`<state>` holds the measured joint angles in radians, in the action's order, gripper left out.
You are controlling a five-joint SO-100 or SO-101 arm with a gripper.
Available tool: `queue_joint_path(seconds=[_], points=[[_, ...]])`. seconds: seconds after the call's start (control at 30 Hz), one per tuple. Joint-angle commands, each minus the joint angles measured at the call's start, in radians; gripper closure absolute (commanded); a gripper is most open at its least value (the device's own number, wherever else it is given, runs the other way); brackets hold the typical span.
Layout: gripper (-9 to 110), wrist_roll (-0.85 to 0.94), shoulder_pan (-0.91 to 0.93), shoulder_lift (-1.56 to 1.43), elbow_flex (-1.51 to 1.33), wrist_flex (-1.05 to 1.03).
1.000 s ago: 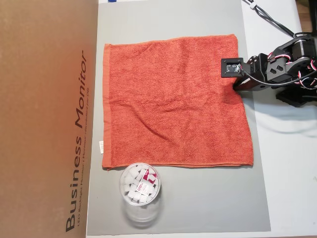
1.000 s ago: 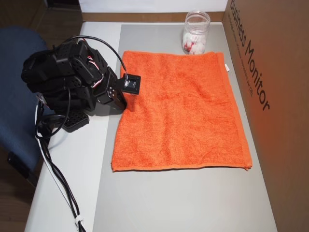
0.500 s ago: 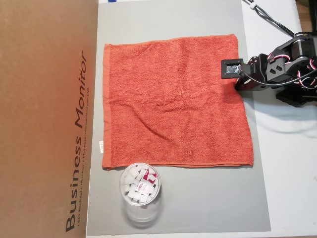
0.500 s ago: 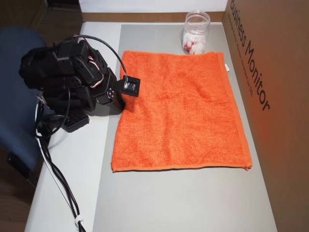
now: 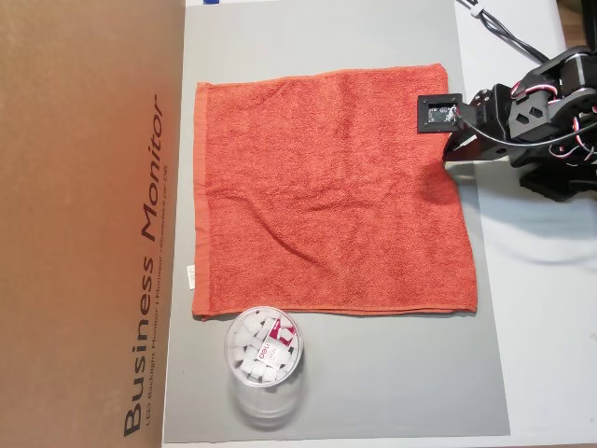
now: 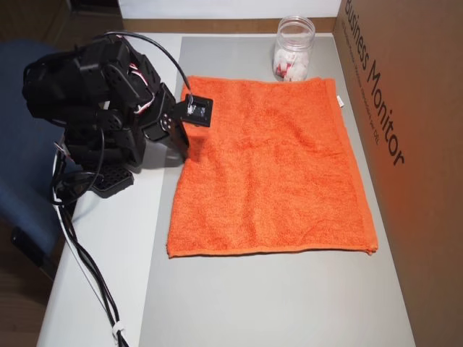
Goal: Fold the blanket.
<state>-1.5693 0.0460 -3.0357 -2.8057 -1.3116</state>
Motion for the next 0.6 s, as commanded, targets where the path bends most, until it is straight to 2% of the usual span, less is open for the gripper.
queue_joint_path(seconds=[0.0,0.57], points=[[102,0.005,-0.003,0.060,0.101,0.000],[102,0.006,-0.009,0.311,0.454,-0.009]])
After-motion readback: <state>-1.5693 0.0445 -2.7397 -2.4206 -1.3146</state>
